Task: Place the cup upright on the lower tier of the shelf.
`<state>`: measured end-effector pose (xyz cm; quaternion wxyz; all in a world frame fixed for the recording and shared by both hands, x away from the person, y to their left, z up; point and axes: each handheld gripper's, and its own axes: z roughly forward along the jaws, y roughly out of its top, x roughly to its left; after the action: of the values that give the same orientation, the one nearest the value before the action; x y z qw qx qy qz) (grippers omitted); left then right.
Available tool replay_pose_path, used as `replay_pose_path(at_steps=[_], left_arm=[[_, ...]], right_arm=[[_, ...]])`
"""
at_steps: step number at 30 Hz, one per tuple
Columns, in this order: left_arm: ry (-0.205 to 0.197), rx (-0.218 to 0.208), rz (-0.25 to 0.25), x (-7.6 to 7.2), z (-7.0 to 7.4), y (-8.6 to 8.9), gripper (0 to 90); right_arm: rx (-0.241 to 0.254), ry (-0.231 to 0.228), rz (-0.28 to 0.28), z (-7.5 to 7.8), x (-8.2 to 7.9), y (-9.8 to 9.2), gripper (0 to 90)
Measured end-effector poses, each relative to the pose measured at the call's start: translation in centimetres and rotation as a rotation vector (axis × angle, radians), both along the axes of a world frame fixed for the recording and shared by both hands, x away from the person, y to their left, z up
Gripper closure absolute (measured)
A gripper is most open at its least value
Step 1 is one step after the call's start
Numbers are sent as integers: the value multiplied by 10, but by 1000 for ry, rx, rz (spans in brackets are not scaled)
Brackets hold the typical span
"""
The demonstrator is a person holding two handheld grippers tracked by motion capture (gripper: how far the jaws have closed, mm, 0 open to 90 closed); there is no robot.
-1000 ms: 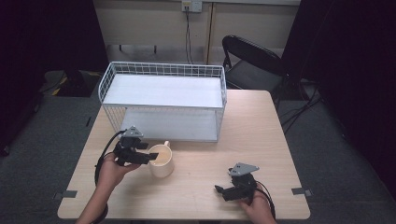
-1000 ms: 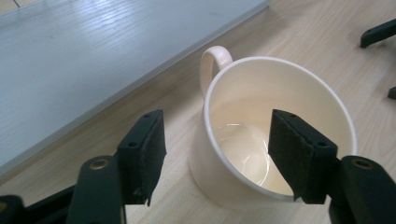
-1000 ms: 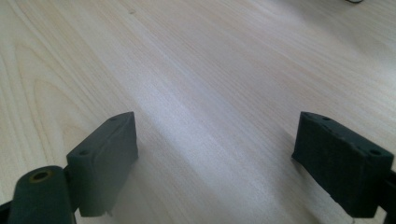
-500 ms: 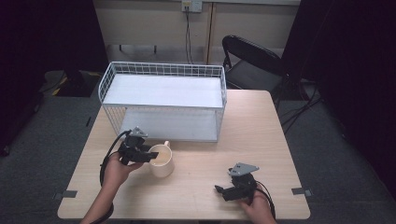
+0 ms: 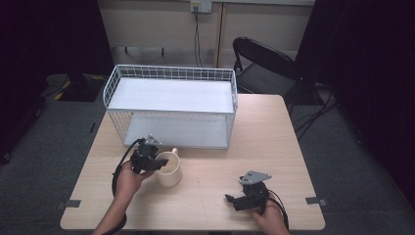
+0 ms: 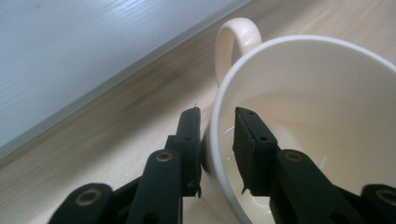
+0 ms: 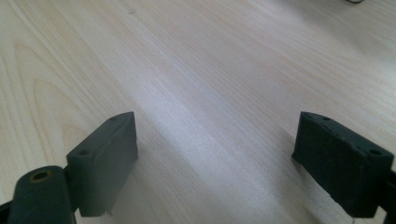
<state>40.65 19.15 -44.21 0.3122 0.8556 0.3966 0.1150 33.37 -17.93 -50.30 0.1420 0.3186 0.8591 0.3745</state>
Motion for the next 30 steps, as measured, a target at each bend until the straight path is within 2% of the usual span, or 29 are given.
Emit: replay_pose_path(at_steps=[6, 7, 10, 11, 14, 15, 18, 20, 22, 25, 28, 29, 30], left_arm=[[-15, 16, -2, -1, 1, -1, 777], [-27, 41, -2, -2, 1, -2, 791], [-20, 23, 11, -2, 1, 3, 807], [-21, 0, 25, -4, 1, 4, 807], [-42, 1, 47, -7, 3, 8, 828], [-64, 17, 53, -9, 3, 8, 829], [-67, 12, 67, -10, 3, 10, 829], [-84, -24, 106, -10, 4, 12, 829], [-91, -32, 119, -9, 5, 13, 829], [-122, -21, 157, -6, 7, 14, 829], [-131, -21, 174, -5, 8, 14, 829], [-145, -38, 198, -3, 8, 13, 829], [-150, -7, 184, -2, 9, 15, 829]], right_arm=[[0, 0, 0, 0, 0, 0, 129], [0, 0, 0, 0, 0, 0, 129], [-1, 0, 0, 0, 0, 0, 129], [0, 0, 0, 0, 0, 0, 129], [1, 0, 0, 0, 0, 0, 129], [0, 0, 0, 0, 0, 0, 129], [0, 0, 0, 0, 0, 0, 129], [0, 0, 0, 0, 0, 0, 129], [1, 0, 0, 0, 0, 0, 129], [0, 0, 0, 0, 0, 0, 129], [1, 0, 0, 0, 0, 0, 129], [0, 0, 0, 0, 0, 0, 129], [1, 0, 0, 0, 0, 0, 129]])
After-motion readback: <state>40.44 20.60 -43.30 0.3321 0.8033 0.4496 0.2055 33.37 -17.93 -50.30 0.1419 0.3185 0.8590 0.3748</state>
